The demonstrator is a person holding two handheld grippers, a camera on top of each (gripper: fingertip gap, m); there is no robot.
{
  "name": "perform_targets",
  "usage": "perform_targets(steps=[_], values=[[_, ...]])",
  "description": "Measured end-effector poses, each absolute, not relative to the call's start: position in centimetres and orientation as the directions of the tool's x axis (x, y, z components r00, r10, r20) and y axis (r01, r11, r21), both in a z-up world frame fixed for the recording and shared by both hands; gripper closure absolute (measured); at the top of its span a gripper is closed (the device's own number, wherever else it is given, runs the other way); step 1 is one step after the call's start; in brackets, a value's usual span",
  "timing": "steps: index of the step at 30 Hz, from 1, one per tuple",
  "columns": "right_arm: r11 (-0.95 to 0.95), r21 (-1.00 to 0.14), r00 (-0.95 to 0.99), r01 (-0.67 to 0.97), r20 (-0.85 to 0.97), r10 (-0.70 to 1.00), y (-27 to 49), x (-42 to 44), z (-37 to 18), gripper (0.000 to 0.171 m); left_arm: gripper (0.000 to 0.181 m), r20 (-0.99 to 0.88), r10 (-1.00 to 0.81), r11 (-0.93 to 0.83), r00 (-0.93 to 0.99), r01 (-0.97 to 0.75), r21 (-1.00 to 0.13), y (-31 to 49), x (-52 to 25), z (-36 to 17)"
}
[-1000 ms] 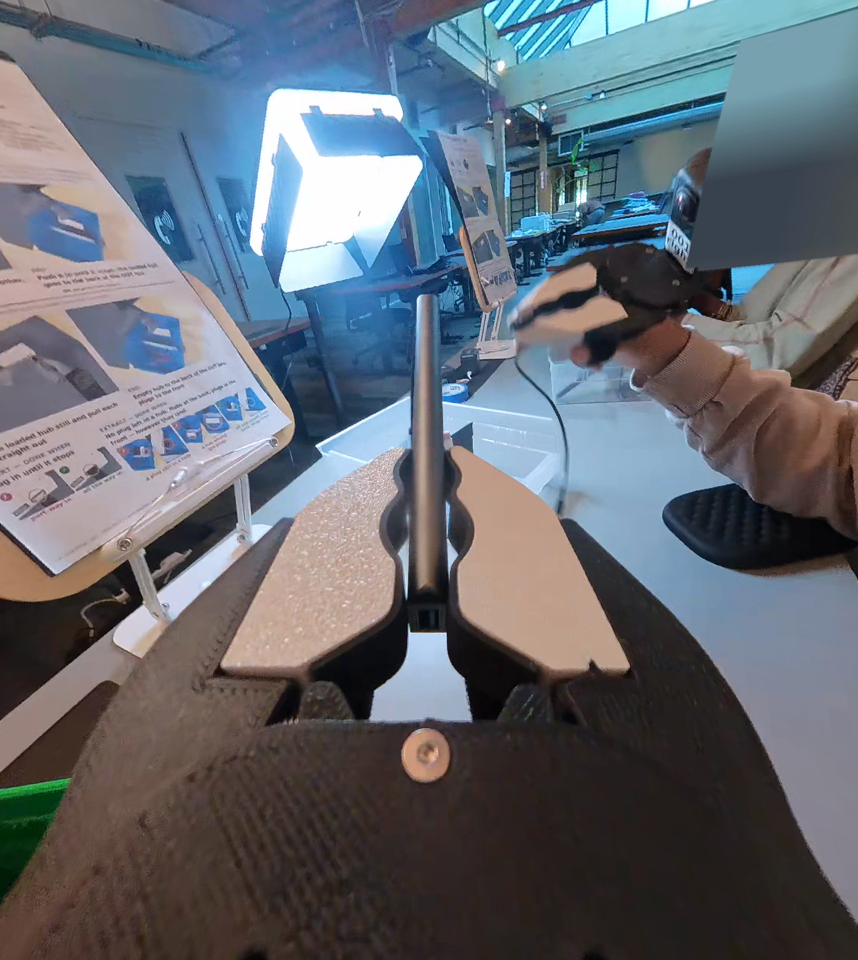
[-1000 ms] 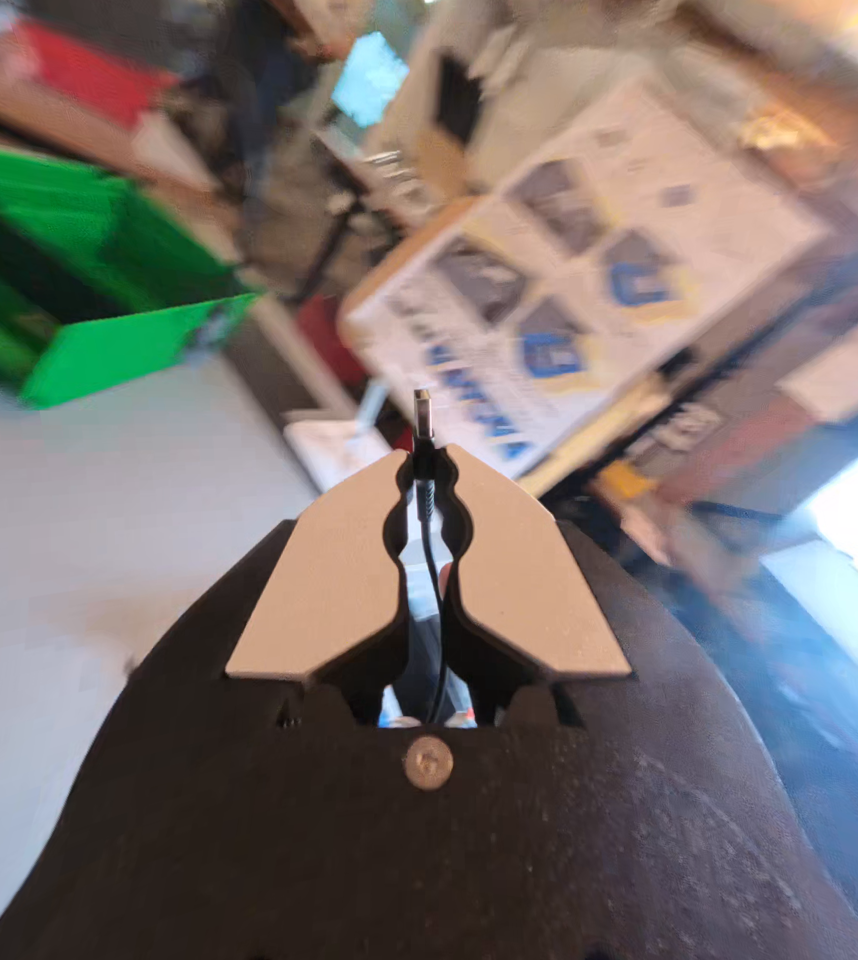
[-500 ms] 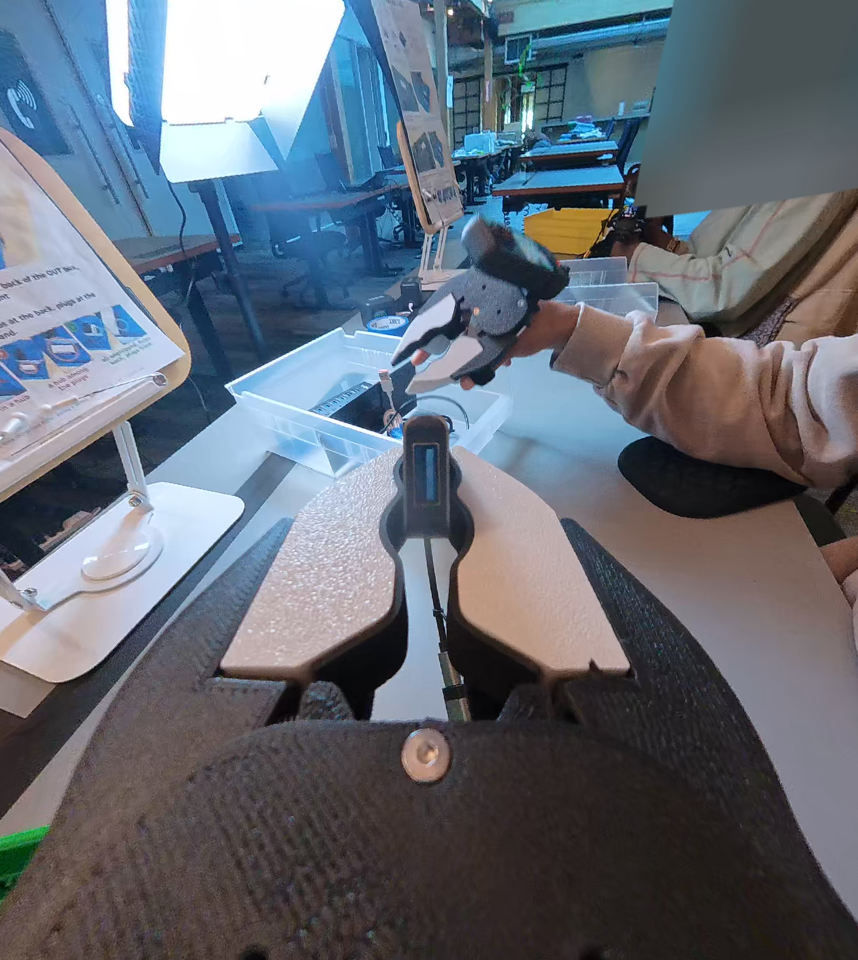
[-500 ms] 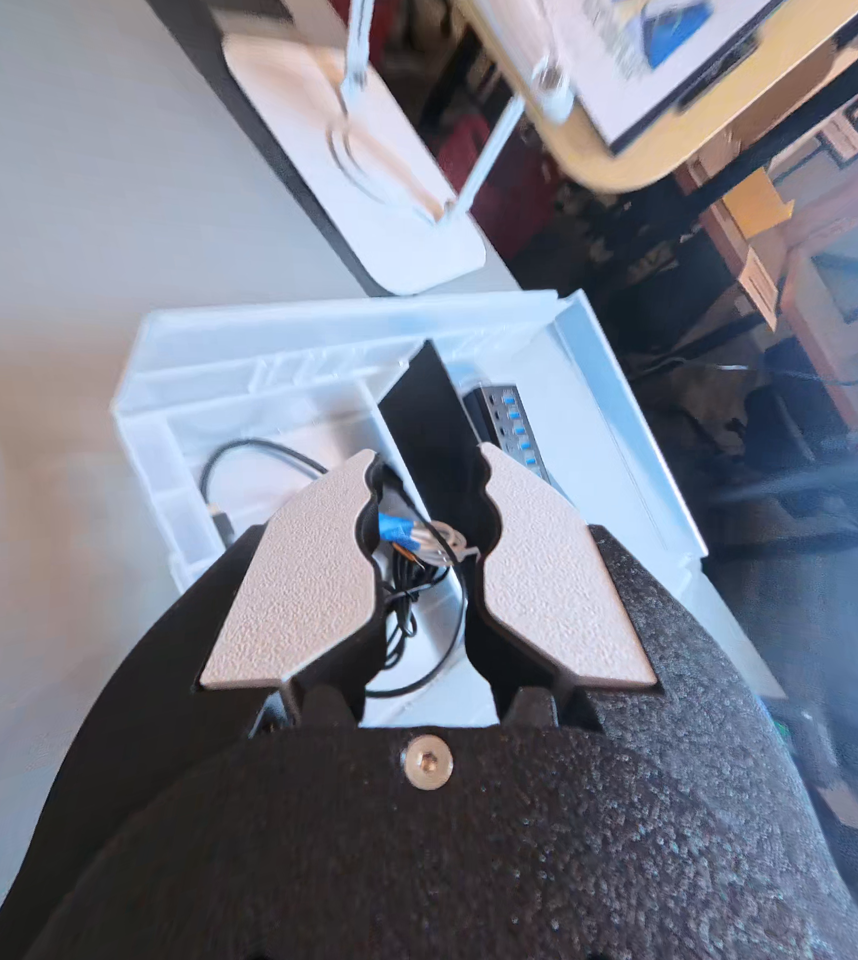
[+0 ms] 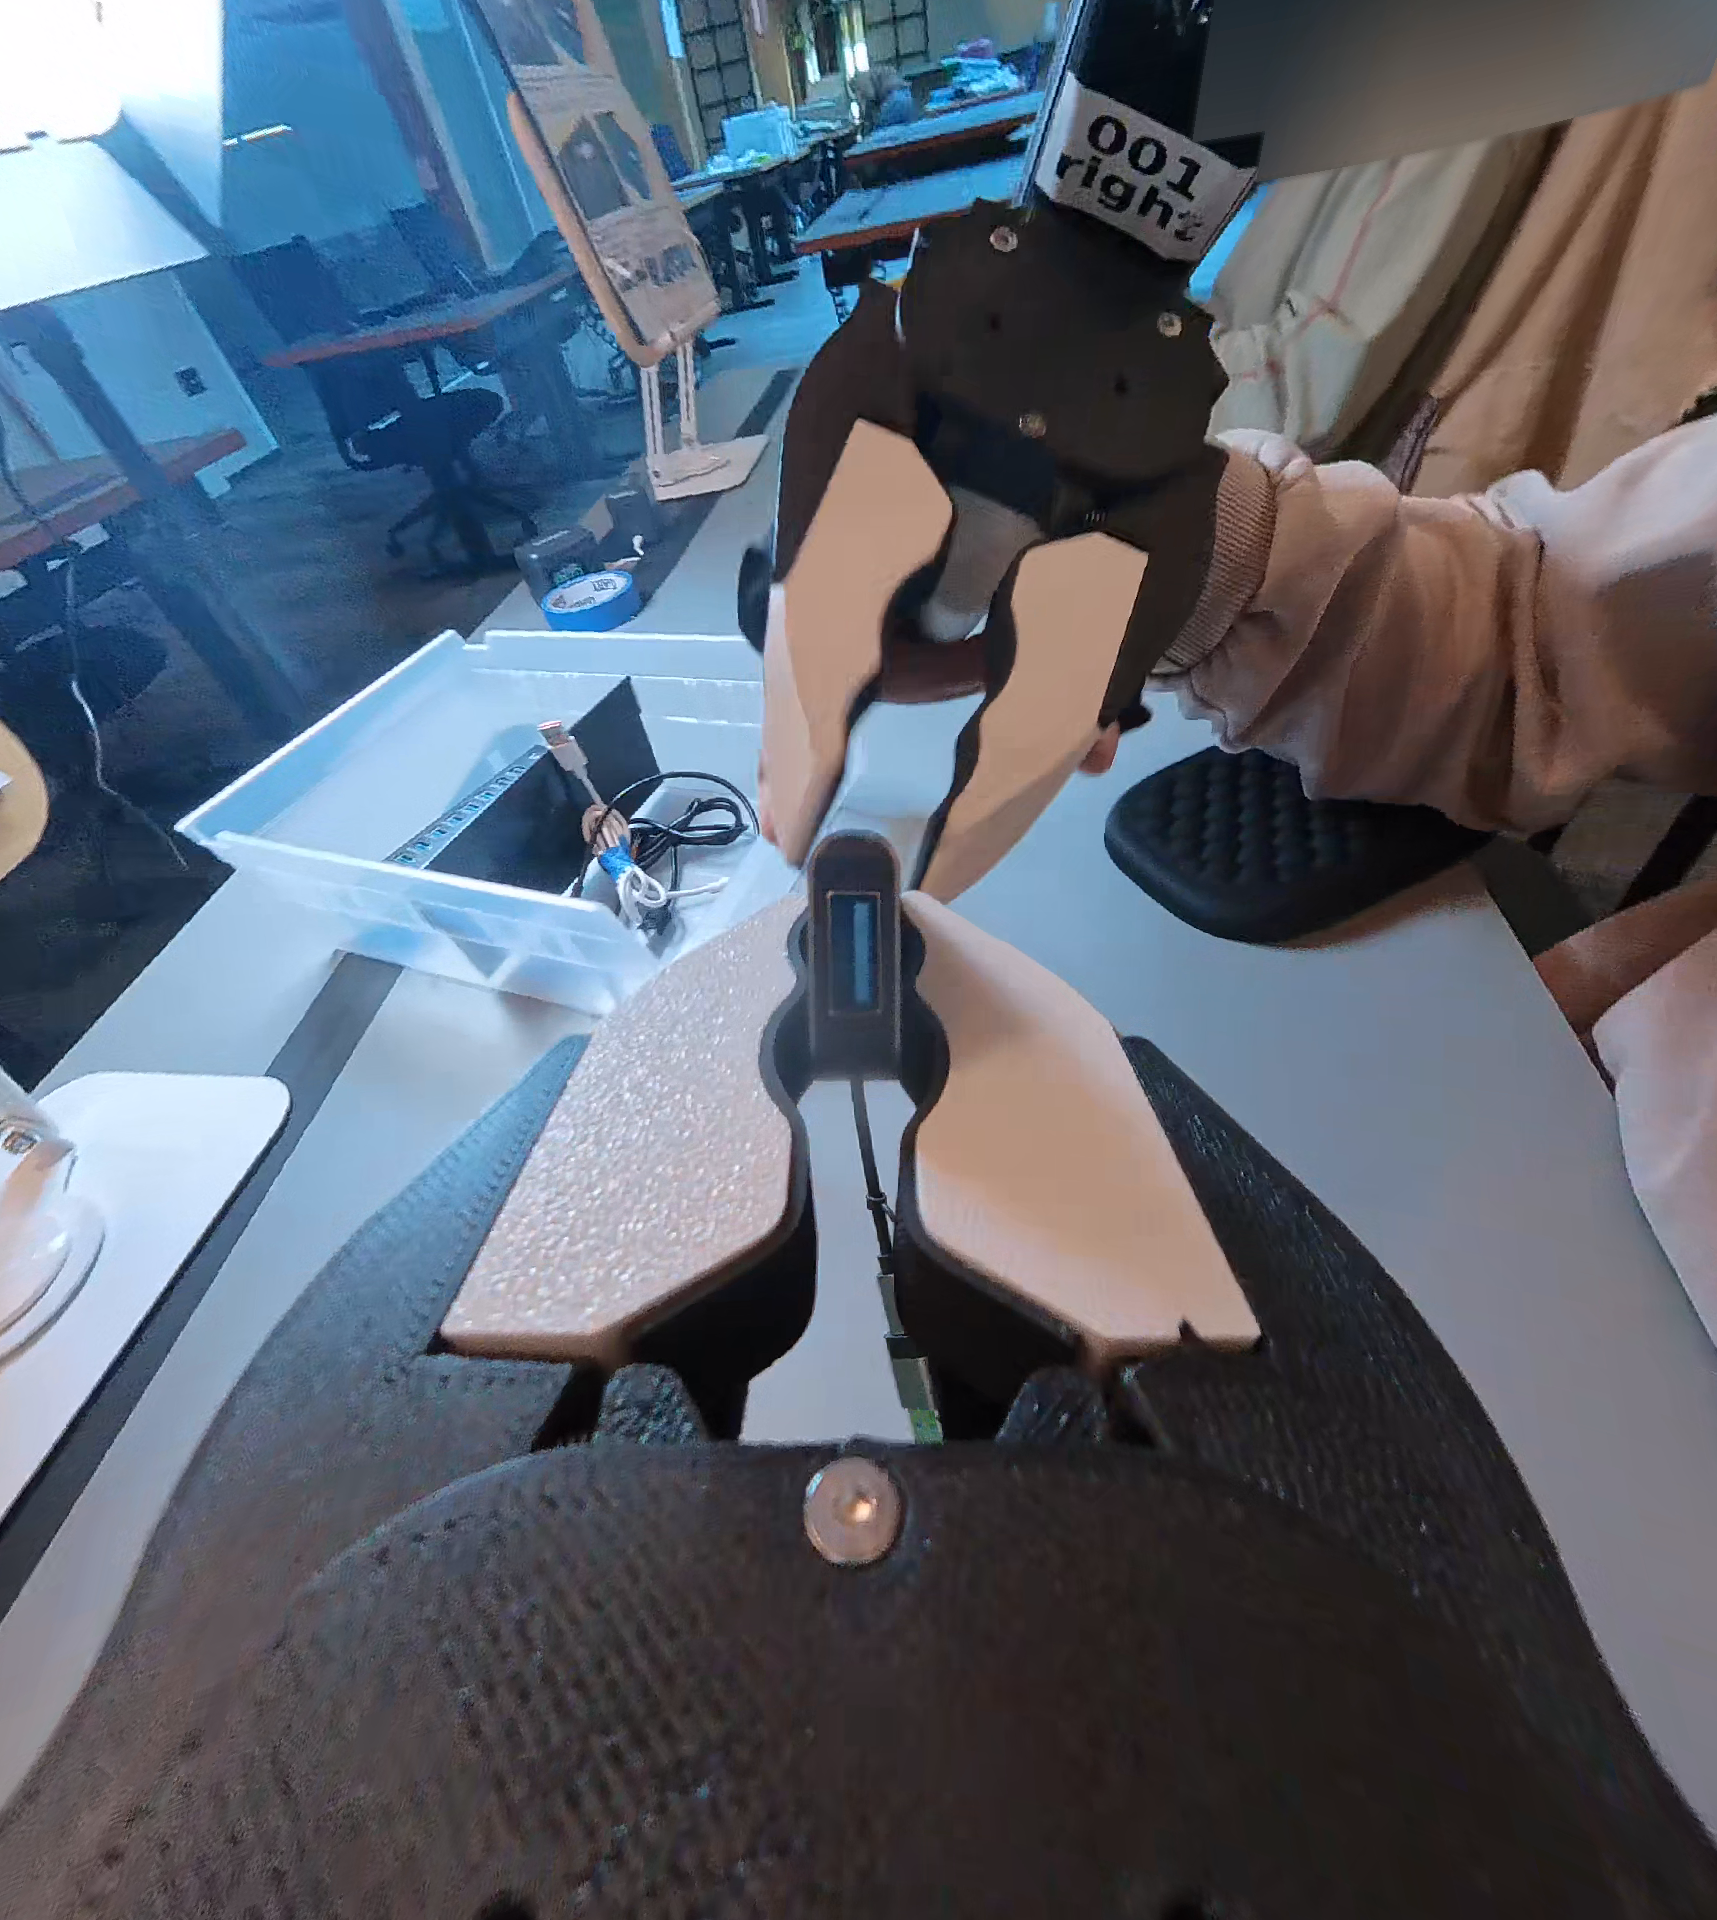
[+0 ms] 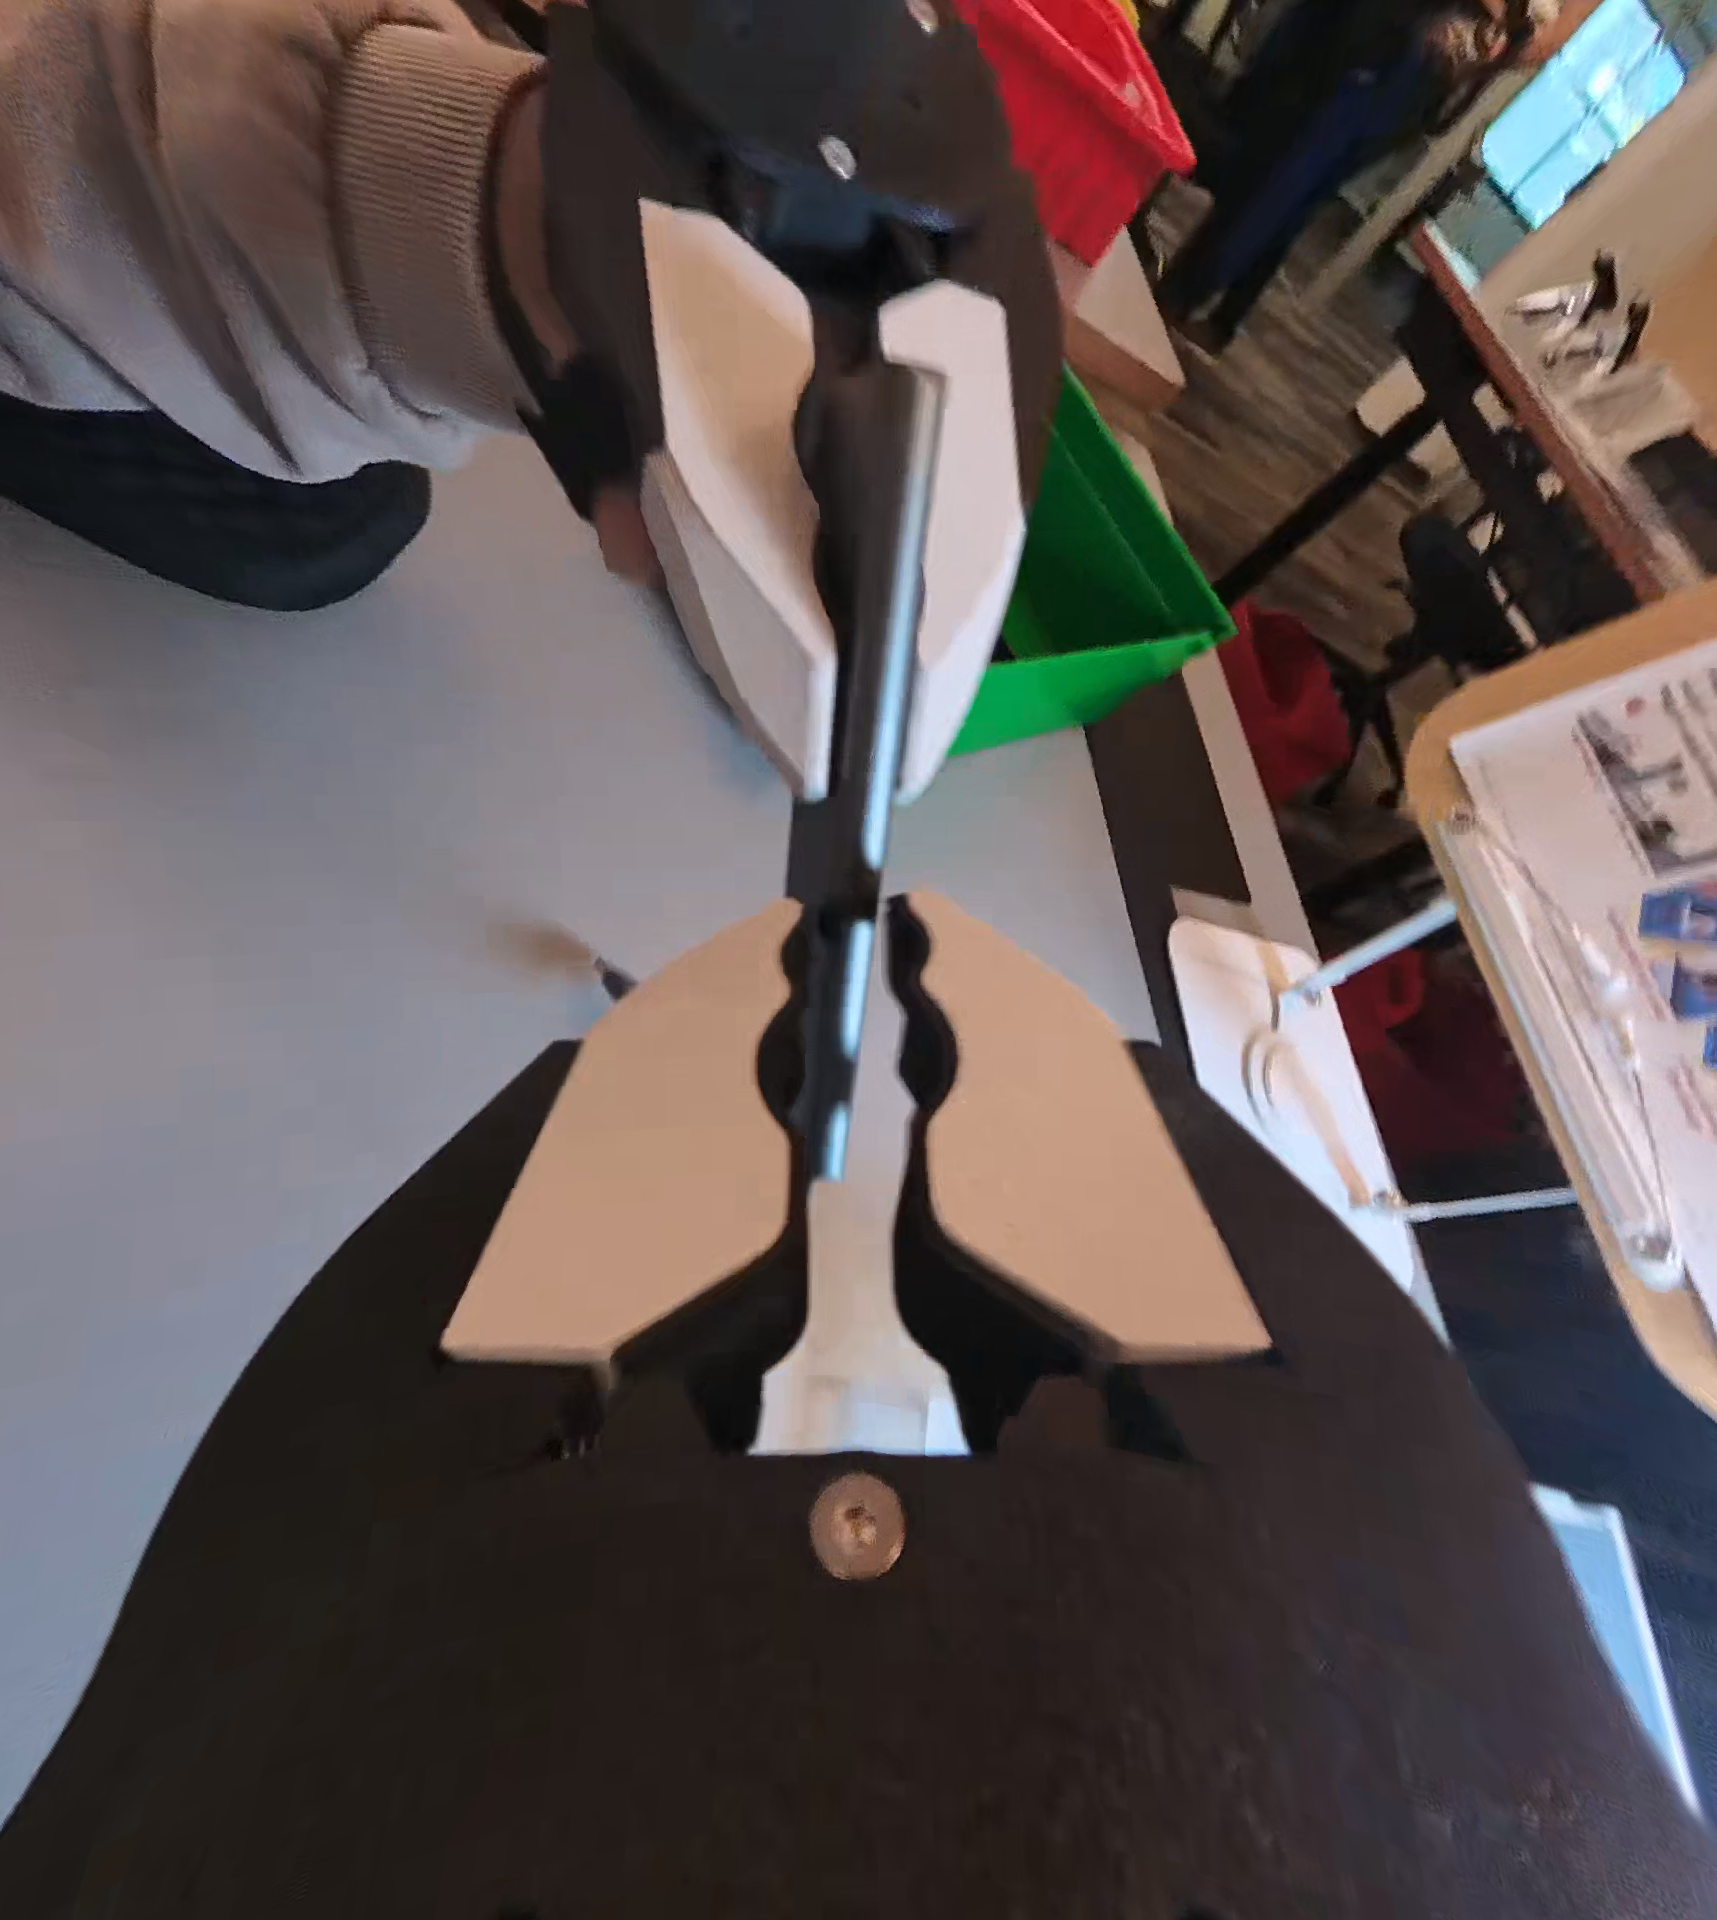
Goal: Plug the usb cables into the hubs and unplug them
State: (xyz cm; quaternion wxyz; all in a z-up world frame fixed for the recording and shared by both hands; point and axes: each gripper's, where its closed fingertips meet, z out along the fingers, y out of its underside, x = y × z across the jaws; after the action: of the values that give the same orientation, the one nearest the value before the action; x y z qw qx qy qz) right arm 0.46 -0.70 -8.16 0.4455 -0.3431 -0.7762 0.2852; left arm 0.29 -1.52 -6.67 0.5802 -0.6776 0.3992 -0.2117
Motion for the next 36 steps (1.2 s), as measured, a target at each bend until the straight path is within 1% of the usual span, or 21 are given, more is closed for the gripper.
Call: perform_targets(steps=[2, 3, 4, 6, 9, 10, 13, 16, 19, 22, 24, 26, 28, 30, 31, 32, 34, 35, 36], values=[[0.626, -0.731, -0.369, 0.271, 0.521, 0.77, -0.9, 0.2, -8.2, 0.16, 0.17, -0.222, -0.774, 0.014, 0.593, -0.334, -0.943, -1.6, 0.6, -6.6], [0.605, -0.755, -0.378, 0.252, 0.499, 0.78, -1.1, 0.4, -7.7, 0.161, 0.17, -0.228, -0.774, 0.028, 0.591, -0.329, -0.944, -1.8, 0.6, -6.3], [0.579, -0.782, -0.382, 0.231, 0.475, 0.793, -1.1, 0.8, -6.9, 0.161, 0.17, -0.22, -0.774, 0.039, 0.593, -0.301, -0.953, -1.9, 0.7, -5.7], [0.591, -0.767, -0.329, 0.248, 0.507, 0.796, 0.6, 1.9, -5.5, 0.161, 0.168, -0.206, -0.742, 0.059, 0.638, -0.244, -0.968, -1.7, -0.1, -4.3], [0.577, -0.765, -0.157, 0.287, 0.557, 0.816, 5.5, 4.4, -2.0, 0.161, 0.155, -0.198, -0.674, 0.088, 0.712, -0.189, -0.978, -1.5, -2.9, -2.3], [0.578, -0.749, -0.08, 0.325, 0.587, 0.806, 7.9, 5.3, -0.8, 0.161, 0.154, -0.188, -0.65, 0.091, 0.736, -0.17, -0.981, -1.4, -4.0, -1.8], [0.586, -0.663, 0.141, 0.466, 0.709, 0.691, 16.1, 7.6, 3.0, 0.161, 0.153, -0.116, -0.617, 0.066, 0.778, -0.096, -0.993, -1.5, -6.5, -1.9], [0.57, -0.603, 0.283, 0.557, 0.784, 0.553, 23.6, 8.4, 5.8, 0.161, 0.153, -0.023, -0.606, -0.014, 0.795, -0.039, -0.999, -2.0, -7.8, -4.9], [0.518, -0.605, 0.266, 0.604, 0.767, 0.584, 28.8, 7.3, 3.1, 0.161, 0.153, 0.056, -0.599, -0.103, 0.799, -0.008, -0.995, -2.9, -8.3, -9.2], [0.354, -0.646, 0.228, 0.677, 0.64, 0.733, 32.6, 6.1, -4.1, 0.161, 0.153, 0.087, -0.591, -0.175, 0.802, -0.022, -0.984, -3.9, -8.5, -12.3], [0.246, -0.618, 0.191, 0.747, 0.554, 0.81, 33.9, 5.9, -9.5, 0.161, 0.153, 0.074, -0.585, -0.185, 0.807, -0.044, -0.982, -4.5, -8.7, -13.0], [0.201, -0.557, 0.16, 0.806, 0.531, 0.832, 35.0, 6.0, -13.5, 0.161, 0.154, 0.061, -0.581, -0.175, 0.811, -0.052, -0.983, -5.0, -9.0, -13.2], [0.117, -0.465, 0.139, 0.877, 0.481, 0.866, 35.9, 6.9, -17.3, 0.162, 0.156, 0.057, -0.573, -0.173, 0.818, -0.053, -0.984, -5.1, -9.3, -13.6], [0.07, -0.348, 0.104, 0.935, 0.456, 0.884, 36.6, 8.2, -20.1, 0.161, 0.157, 0.059, -0.568, -0.183, 0.821, -0.055, -0.982, -4.9, -9.5, -14.3], [0.037, -0.324, 0.107, 0.945, 0.415, 0.904, 36.5, 8.5, -20.8, 0.156, 0.157, 0.054, -0.568, -0.191, 0.821, -0.067, -0.979, -4.9, -9.4, -14.7], [0.009, -0.339, 0.124, 0.941, 0.37, 0.921, 36.3, 8.4, -20.8, 0.149, 0.157, 0.04, -0.567, -0.197, 0.823, -0.088, -0.977, -4.9, -9.4, -15.1], [-0.045, -0.443, 0.166, 0.895, 0.239, 0.957, 35.4, 7.2, -19.4, 0.13, 0.157, -0.005, -0.563, -0.2, 0.827, -0.142, -0.969, -4.9, -9.4, -15.8], [-0.067, -0.484, 0.18, 0.872, 0.19, 0.965, 35.1, 6.8, -18.4, 0.126, 0.157, -0.025, -0.562, -0.202, 0.827, -0.166, -0.965, -4.9, -9.4, -16.1], [-0.065, -0.508, 0.184, 0.859, 0.189, 0.965, 35.1, 6.7, -17.4, 0.125, 0.157, -0.038, -0.563, -0.204, 0.825, -0.183, -0.962, -4.8, -9.3, -16.3]])
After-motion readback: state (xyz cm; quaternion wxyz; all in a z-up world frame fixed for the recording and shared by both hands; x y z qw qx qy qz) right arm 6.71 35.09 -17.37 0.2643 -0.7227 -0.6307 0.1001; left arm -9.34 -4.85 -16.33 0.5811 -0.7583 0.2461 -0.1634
